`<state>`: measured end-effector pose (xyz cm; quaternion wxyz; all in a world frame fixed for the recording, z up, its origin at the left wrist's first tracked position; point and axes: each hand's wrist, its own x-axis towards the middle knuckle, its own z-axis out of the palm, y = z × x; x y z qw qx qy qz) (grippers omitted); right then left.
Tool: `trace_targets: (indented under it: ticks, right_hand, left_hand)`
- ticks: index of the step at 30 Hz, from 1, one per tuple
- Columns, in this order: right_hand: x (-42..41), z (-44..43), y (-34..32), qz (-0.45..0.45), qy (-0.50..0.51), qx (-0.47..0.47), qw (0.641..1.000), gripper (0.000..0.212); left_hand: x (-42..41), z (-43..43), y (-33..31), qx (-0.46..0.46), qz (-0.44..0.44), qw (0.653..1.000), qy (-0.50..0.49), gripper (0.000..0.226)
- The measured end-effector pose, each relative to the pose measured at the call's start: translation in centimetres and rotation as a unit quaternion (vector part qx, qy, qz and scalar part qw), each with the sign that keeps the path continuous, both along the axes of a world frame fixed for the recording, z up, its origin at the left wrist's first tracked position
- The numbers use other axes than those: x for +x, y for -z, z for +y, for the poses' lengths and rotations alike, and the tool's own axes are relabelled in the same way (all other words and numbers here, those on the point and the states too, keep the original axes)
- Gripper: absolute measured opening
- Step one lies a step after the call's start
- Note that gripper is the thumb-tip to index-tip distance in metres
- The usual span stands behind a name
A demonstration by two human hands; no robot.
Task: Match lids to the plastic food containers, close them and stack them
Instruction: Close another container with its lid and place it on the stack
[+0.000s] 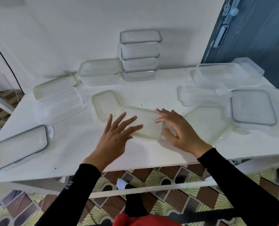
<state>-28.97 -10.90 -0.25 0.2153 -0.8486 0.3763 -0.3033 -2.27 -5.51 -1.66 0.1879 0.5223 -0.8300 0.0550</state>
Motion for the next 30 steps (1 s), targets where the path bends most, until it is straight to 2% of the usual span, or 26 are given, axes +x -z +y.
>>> trace_targets:
  ticks: [2,4,5,8,11,14,23,27,30]
  right_hand:
    - [-0.3,0.7,0.2,0.023,-0.004,0.002,1.0,0.038]
    - [0.2,1.9,0.5,0.039,-0.001,-0.041,0.998,0.036]
    - [0.6,2.5,0.7,0.045,-0.004,-0.062,0.997,0.035]
    - [1.8,3.6,1.2,0.056,0.004,-0.09,0.994,0.035]
    - [2.4,3.7,1.6,0.076,0.024,-0.106,0.991,0.038]
    - [3.1,3.6,2.4,0.065,0.014,-0.073,0.995,0.038]
    - [4.3,4.0,4.5,0.081,0.063,-0.157,0.982,0.041]
    - [4.4,4.3,4.4,0.07,0.073,-0.144,0.984,0.04]
    - [4.3,4.3,3.7,0.055,0.064,-0.106,0.991,0.044]
  left_hand:
    - [0.2,0.2,-0.7,0.002,-0.01,0.999,-0.052,0.065]
    - [-0.4,0.7,-1.2,0.018,0.018,0.995,-0.095,0.048]
    - [-0.8,1.0,-1.5,0.04,0.051,0.992,-0.104,0.047]
    - [-2.5,2.1,-1.4,0.125,0.134,0.98,-0.08,0.068]
    - [-2.6,2.3,-0.1,0.102,0.137,0.984,-0.044,0.075]
    - [-2.3,1.9,1.2,0.063,0.137,0.987,-0.049,0.069]
    - [-4.0,2.0,2.1,-0.009,0.171,0.981,-0.096,0.056]
    - [-3.8,1.9,2.2,0.011,0.205,0.976,-0.075,0.054]
    - [-3.7,1.9,2.2,0.056,0.239,0.967,-0.064,0.062]
